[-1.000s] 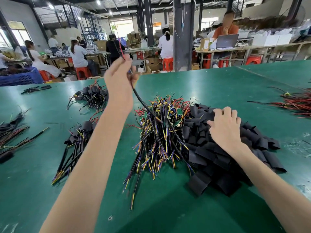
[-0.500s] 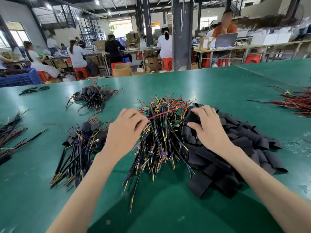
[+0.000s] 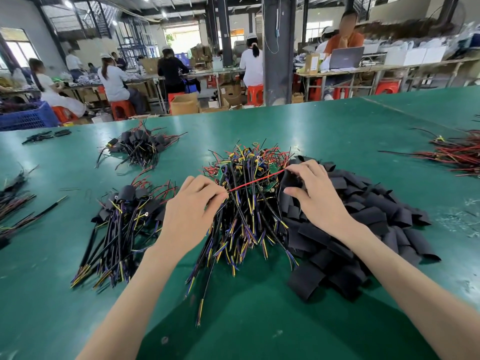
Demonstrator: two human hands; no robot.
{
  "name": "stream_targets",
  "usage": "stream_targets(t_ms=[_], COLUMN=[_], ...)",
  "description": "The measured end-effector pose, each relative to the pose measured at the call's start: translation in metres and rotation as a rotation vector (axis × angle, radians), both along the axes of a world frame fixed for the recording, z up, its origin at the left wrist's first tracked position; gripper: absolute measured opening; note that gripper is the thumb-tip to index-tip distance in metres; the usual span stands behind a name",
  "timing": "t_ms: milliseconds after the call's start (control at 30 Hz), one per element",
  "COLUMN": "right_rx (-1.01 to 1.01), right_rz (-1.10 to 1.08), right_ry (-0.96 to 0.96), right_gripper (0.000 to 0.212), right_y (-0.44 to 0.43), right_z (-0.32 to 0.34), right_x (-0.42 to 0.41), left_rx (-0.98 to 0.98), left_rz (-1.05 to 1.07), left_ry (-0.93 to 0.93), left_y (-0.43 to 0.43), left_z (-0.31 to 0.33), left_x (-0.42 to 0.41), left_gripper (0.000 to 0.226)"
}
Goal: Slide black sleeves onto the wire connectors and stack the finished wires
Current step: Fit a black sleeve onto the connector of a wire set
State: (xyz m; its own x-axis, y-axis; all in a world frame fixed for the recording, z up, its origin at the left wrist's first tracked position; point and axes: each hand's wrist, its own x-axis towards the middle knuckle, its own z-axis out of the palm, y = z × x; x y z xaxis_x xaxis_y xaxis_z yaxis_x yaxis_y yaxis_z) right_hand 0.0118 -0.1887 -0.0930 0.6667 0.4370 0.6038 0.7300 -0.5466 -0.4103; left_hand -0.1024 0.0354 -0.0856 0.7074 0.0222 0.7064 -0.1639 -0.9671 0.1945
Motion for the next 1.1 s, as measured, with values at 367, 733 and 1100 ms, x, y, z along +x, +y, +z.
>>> stream_targets(t_ms=[367, 733, 1100], right_rx=[0.129, -0.02, -0.269], right_rz=[0.103, 0.033, -0.043], right_ry=[0.062, -0.17, -0.567], right_gripper=[0.036, 0.039, 0.041], right_y=[0.0, -0.003, 0.019], right_z=[0.004, 0.004, 0.0], right_x=[-0.003, -0.002, -0.032], left_rx=[0.018, 0.223, -0.154], left_rz=[0.048, 0.098, -0.205], left_ry=[0.024, -0.088, 0.042], left_y=[-0.002, 0.002, -0.027], left_z=[-0.001, -0.001, -0.008], left_x=[-0.003, -0.004, 0.0], left_gripper=[0.014, 0.014, 0.038])
